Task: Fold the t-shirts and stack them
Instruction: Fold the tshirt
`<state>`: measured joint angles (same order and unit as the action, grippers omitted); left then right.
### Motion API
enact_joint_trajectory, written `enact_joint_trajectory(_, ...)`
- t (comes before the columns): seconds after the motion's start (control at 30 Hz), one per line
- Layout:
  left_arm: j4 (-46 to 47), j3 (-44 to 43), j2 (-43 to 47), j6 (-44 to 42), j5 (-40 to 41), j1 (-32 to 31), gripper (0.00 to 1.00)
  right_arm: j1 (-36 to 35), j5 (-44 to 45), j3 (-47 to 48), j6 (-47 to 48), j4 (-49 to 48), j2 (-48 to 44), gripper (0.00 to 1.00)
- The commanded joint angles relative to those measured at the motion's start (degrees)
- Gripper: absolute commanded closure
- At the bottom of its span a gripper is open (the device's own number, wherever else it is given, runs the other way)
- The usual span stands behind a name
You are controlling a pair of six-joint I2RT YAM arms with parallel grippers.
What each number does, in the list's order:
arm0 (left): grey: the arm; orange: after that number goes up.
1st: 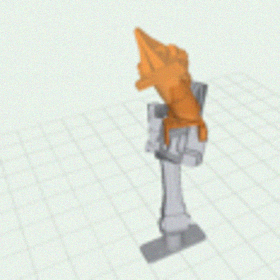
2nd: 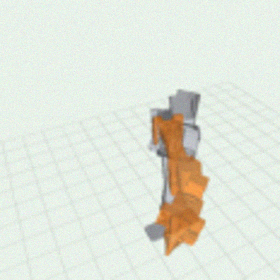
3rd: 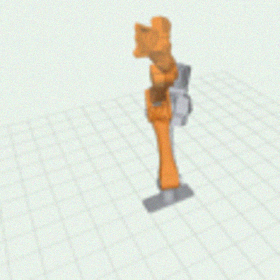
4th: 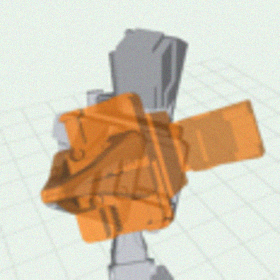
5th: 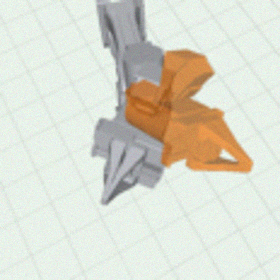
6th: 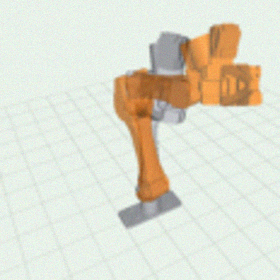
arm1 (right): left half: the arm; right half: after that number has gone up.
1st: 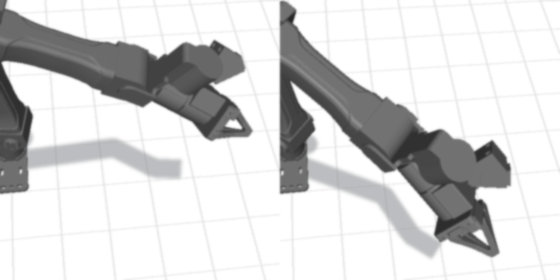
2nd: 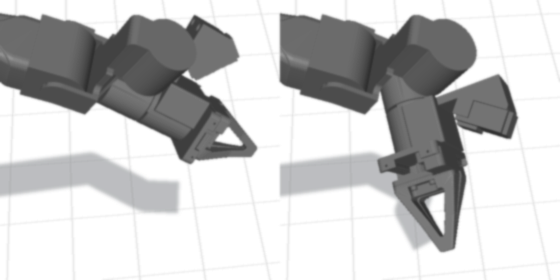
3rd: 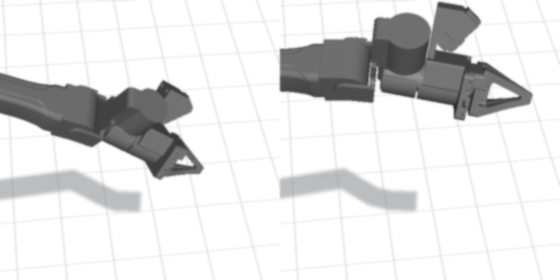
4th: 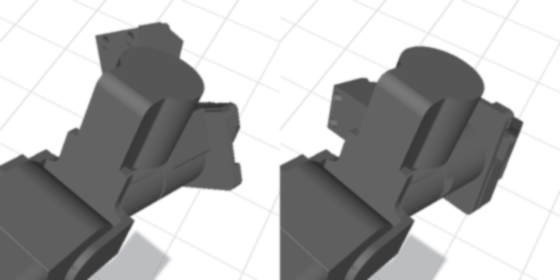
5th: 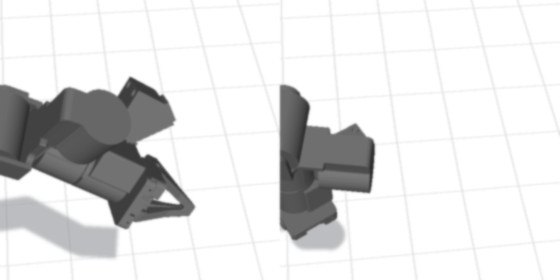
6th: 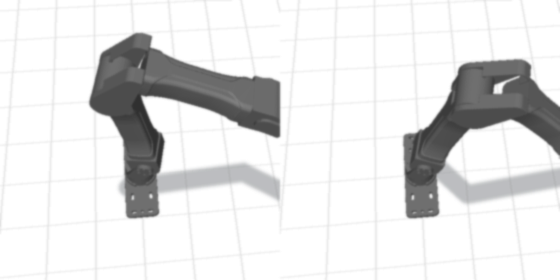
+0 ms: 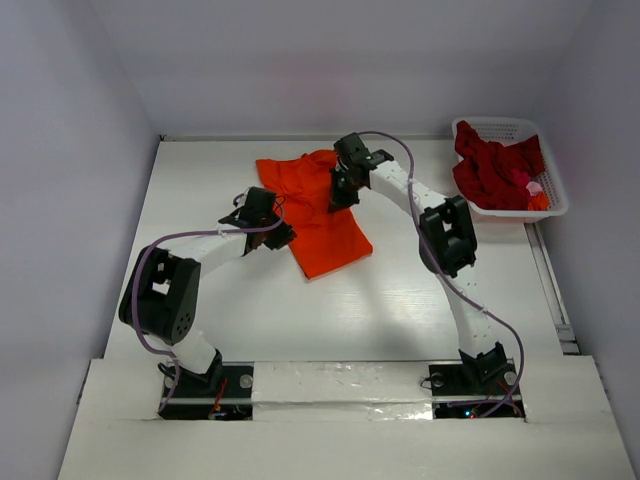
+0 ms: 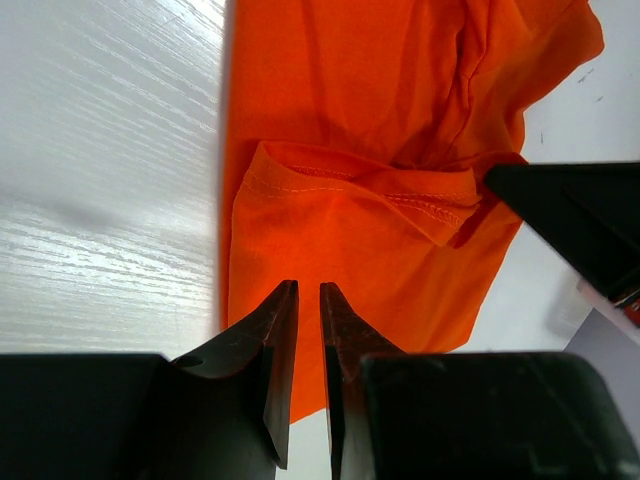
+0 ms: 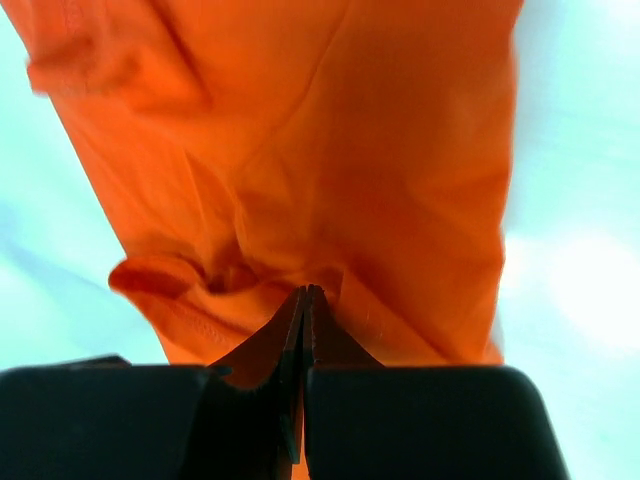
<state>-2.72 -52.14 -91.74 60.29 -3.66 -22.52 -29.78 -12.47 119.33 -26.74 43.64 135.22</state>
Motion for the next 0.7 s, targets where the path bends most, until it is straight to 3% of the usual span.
enact_joint_trajectory(0.0, 0.6, 0.8, 2.9, 0.0, -0.4, -0.3, 0.88, 1.7, 1.0, 6.8, 1.9, 2.8, 1.9, 1.00)
enact_joint_trajectory(0.67, 1.4, 1.2, 2.3, 0.0, -0.8, -1.5, 0.87, 2.3, 5.8, 0.6, 2.9, 2.6, -12.5, 0.97)
